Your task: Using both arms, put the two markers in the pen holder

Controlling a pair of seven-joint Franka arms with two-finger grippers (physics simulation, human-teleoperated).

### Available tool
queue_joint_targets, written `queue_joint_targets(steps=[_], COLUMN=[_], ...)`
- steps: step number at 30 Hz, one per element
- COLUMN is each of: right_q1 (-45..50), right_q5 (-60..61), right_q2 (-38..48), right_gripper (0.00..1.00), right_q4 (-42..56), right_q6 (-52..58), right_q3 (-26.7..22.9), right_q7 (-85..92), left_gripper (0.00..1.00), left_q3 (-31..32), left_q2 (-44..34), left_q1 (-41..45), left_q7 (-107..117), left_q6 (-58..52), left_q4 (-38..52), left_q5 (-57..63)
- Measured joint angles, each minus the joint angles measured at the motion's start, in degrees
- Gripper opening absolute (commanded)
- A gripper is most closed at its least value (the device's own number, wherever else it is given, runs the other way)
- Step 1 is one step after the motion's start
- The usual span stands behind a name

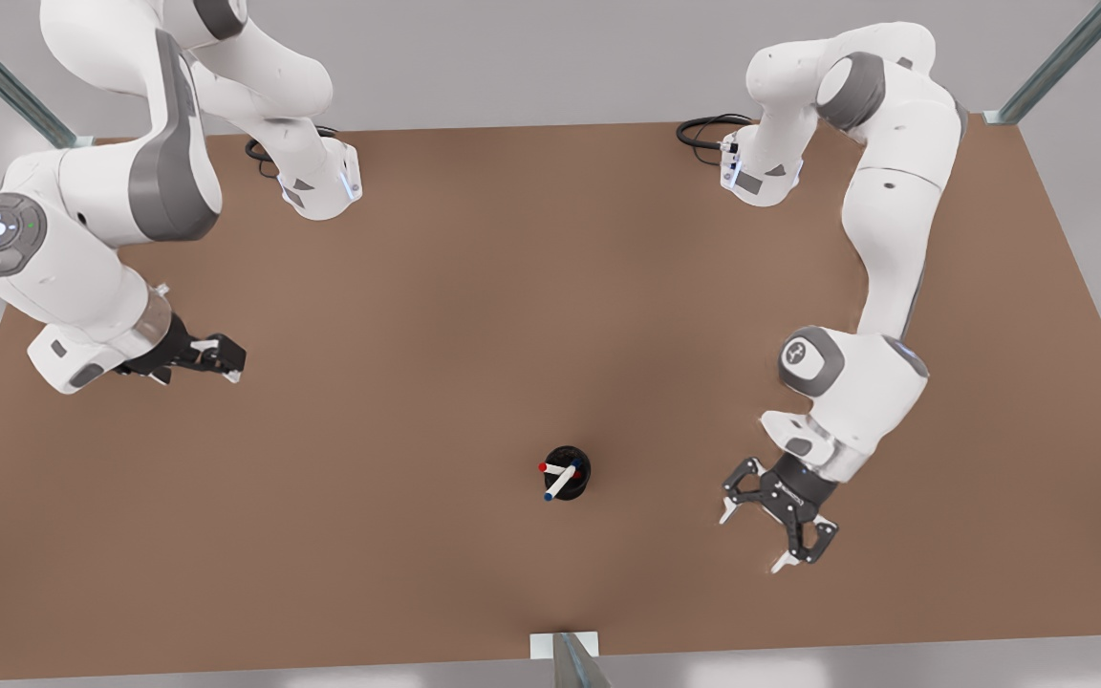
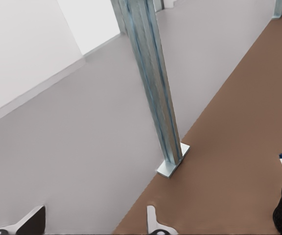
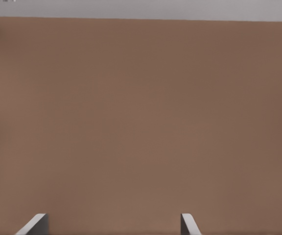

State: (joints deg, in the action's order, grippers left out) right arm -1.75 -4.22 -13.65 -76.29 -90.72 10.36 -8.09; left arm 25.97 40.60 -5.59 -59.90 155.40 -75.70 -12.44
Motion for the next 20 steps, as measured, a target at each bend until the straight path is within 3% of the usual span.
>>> queue_joint_targets(steps=[5,7,9,14,20], right_q1=[0.12,0.02,0.08,0.27,-0.02], right_q5=[-0.06,-0.07,-0.09,-0.1,-0.1], right_q2=[-0.2,-0.22,-0.22,-0.22,-0.43], right_gripper=[1.0,1.0,1.0,1.0,1.0], right_q4=[0.06,0.06,0.08,0.15,0.15], right_q6=[-0.59,-0.7,-0.77,-0.87,-0.92], right_q3=[0.08,0.08,0.08,0.08,0.08], right_q7=[-0.13,-0.18,-0.22,-0.34,-0.41], left_gripper=[1.0,1.0,1.0,1.0,1.0], left_q3=[-3.93,-14.24,-18.6,-20.03,-20.08], left_q2=[-16.02,-24.58,-28.94,-25.88,-25.29], left_q1=[-4.06,3.35,6.73,7.27,7.42], left_q7=[16.6,21.93,26.63,36.4,45.39], left_q6=[-31.73,-39.53,-45.14,-57.62,-63.58], left_q4=[1.51,-3.15,-6.51,-3.23,-2.83], left_q5=[17.11,17.36,17.24,17.1,17.35])
